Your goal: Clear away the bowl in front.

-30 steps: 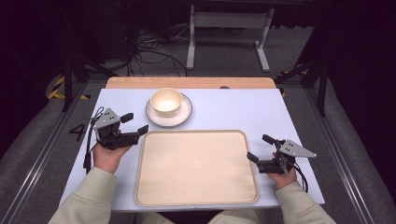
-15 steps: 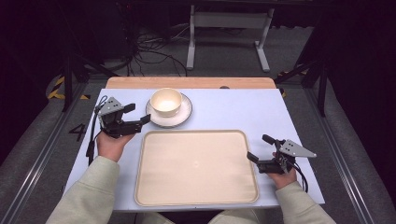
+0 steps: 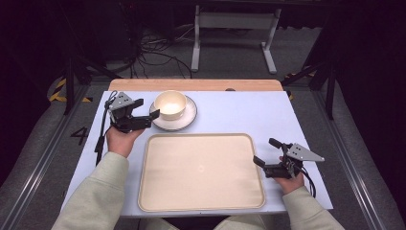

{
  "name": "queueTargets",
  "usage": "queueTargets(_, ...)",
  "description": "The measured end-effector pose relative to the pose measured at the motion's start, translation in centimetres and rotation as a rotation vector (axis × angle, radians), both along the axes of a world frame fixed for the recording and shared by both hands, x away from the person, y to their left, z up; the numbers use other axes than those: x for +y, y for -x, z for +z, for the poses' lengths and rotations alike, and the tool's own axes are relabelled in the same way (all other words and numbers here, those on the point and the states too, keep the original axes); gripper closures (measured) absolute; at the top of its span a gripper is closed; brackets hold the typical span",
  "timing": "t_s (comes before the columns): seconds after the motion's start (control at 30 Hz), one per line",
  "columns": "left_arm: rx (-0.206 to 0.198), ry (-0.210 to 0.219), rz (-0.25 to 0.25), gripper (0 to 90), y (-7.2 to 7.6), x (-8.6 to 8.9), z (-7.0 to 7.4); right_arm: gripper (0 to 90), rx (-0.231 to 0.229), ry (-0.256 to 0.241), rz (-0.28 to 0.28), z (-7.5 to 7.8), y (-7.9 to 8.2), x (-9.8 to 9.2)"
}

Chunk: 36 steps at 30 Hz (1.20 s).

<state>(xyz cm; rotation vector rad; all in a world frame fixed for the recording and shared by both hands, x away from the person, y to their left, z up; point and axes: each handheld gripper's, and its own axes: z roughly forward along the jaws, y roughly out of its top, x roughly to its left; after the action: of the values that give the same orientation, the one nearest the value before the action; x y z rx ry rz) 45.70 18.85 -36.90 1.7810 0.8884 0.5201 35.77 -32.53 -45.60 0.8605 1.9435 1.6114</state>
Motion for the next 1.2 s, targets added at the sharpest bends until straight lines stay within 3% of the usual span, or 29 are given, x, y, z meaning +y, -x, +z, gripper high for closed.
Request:
queueTargets(0.27, 0.028, 0.02, 0.044, 20.3, -1.7, -0.2, 0.0, 1.3, -0.001, 0.0, 0.0, 0.0, 0.0, 0.0)
queueTargets(0.37, 0.037, 0.005, 0.051, 20.4, -2.1, -0.2, 0.0, 1.3, 0.0, -0.001, -0.001, 0.0, 0.0, 0.0)
queueTargets(0.47, 0.012, -0.039, 0.061, 20.6, -2.5, -0.3, 0.1, 1.3, -0.003, -0.005, 0.001, 0.0, 0.0, 0.0)
queueTargets(0.53, 0.016, -0.058, 0.066, 20.8, -2.8, -0.3, 0.3, 1.2, -0.001, -0.007, -0.001, 0.0, 0.0, -0.1)
queueTargets(0.8, 0.007, -0.032, 0.105, 23.4, -3.9, -0.2, 0.5, 1.2, -0.004, -0.01, -0.001, 0.0, 0.0, -0.1)
queueTargets(1.03, 0.04, -0.045, 0.1, 24.5, -5.2, -1.0, 0.5, 1.1, -0.003, -0.018, 0.0, 0.0, 0.1, -0.2)
queueTargets(1.2, 0.062, -0.031, 0.111, 24.5, -5.9, -1.4, 0.6, 1.1, -0.005, -0.018, 0.0, 0.0, 0.1, -0.2)
